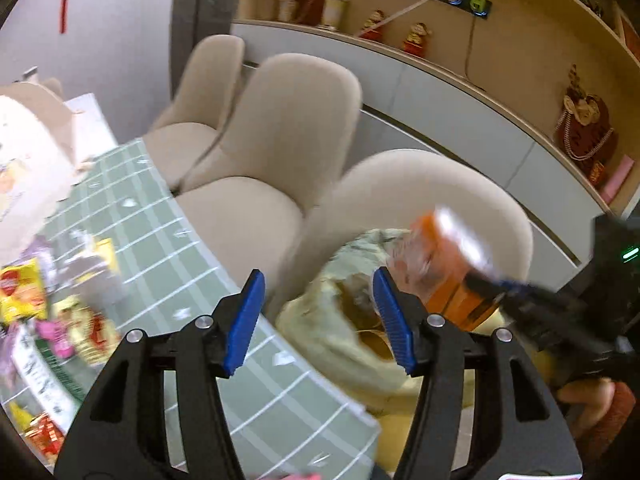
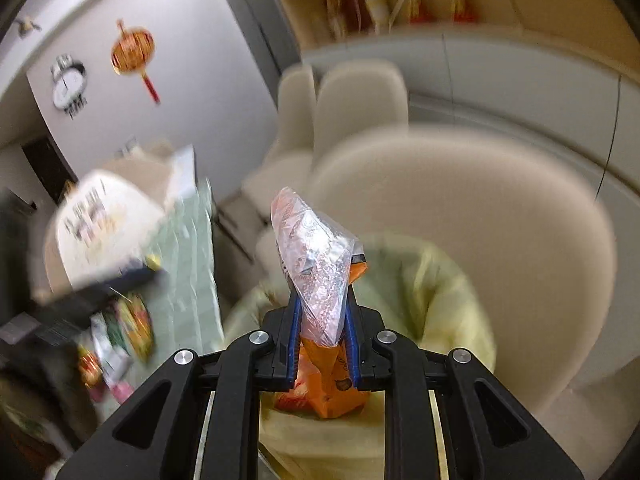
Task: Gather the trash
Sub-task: 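Lower the orange bag into the bin and open the right gripper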
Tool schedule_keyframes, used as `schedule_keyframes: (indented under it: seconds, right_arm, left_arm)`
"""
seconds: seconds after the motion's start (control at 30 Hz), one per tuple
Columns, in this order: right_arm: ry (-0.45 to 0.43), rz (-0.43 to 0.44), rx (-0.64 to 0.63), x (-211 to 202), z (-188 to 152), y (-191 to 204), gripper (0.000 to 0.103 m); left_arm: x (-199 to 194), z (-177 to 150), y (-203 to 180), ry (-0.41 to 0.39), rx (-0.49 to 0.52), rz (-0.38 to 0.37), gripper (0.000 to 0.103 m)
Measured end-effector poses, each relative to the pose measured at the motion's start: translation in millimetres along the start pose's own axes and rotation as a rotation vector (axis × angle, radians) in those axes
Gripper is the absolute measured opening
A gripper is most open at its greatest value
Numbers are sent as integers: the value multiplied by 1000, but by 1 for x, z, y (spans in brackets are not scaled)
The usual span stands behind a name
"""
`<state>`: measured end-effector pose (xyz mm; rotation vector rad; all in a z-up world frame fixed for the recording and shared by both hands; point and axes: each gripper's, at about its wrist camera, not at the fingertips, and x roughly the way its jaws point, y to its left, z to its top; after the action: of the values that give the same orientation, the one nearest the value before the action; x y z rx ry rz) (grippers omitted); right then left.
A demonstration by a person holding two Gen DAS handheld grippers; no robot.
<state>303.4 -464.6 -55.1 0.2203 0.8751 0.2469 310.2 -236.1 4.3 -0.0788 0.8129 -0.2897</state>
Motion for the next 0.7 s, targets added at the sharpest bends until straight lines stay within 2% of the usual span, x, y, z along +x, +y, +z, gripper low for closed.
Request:
schedule_keyframes:
  seconds: [0.1,0.17,0.3,0.33,0.43,0.47,0.57,0.7]
  right_arm:
    - [75,-38,-7,22,-13,-4,19]
    - [82,-78,-37,27,-16,-3,18]
    - [89,-92,-45,26,-12,0,18]
    - [84,-97,-50,25,-11,1,20]
    - [59,-125,-74,14,-11,6,38]
    - [49,-132,-76,9,-11,6,41]
    - [-1,-196,-74,-9,-7,10,45]
    - [-75,-159,-60,-38,-10,19,48]
  left_arm:
    - [-11,-12,19,8,-14,49,54]
    - [-19,-24,37,15,-45,80,54]
    - [-31,-45,71,37,-132,127,54]
    - [-36,-51,82,42,-156,142,54]
    - [-52,-67,102,36,-190,178,54]
    - [-58,-73,108,32,-199,190,54]
    - [-77,-89,127,27,-221,225,55]
    - [-105,-114,146,15,-249,289,57]
